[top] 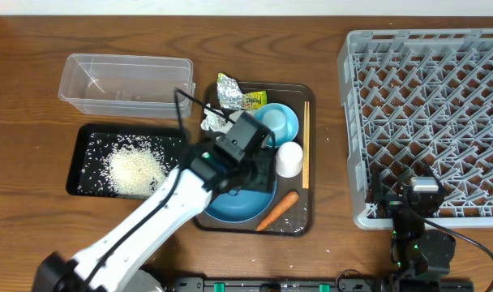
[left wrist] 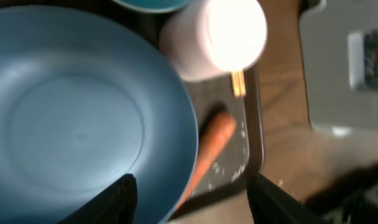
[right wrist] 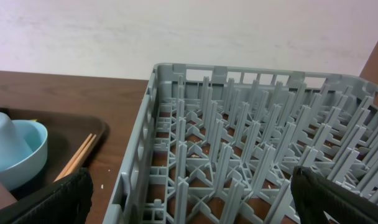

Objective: Sort waste into correct bins and load items into the dishwasher rack
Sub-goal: 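Carry the blue plate back and set it on the brown tray, then reach the left gripper to the crumpled white tissues and grasp them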

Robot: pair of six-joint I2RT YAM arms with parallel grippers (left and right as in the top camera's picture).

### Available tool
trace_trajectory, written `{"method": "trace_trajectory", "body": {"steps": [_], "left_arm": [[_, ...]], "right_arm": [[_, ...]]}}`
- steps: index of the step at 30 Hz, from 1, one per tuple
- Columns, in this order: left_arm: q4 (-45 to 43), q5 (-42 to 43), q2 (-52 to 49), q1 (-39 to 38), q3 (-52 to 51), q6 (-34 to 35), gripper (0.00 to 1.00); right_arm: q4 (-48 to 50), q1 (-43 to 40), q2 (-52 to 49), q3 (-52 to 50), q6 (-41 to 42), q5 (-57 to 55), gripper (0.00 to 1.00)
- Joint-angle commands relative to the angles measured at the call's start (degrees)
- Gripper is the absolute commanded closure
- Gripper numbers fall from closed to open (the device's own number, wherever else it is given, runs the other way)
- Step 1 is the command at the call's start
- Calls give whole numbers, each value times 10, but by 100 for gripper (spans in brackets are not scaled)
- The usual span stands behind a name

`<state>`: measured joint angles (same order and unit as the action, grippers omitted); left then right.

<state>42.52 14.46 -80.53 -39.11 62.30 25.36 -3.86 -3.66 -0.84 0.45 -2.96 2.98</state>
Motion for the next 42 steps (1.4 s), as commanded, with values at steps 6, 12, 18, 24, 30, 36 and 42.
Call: {"method": "trace_trajectory", "body": {"steps": [6,12,18,24,30,36,42], "left_arm": [[63,13,59,-19,19,-109,40],[53,6,23,-102,18,-144,28],[21,-92,-24,-141,18,-123,28],[-17,-152,-33,-139,18,-115,27],[-17,-271,-24,-130,19,-64,27],[17,-300,17,-6,19,16,27],[70,-289,70,194,19,89,20]], "right_arm": [[-2,-1,3,-1,8,3,1],[-2,-1,3,-1,8,3,1],[-2,-1,3,-1,8,3,1],[-2,-1,3,-1,7,3,1],[-2,-1,3,-1,8,3,1],[-2,-1,3,-1,7,3,1],[-2,-1,3,-1,8,3,1]]}}
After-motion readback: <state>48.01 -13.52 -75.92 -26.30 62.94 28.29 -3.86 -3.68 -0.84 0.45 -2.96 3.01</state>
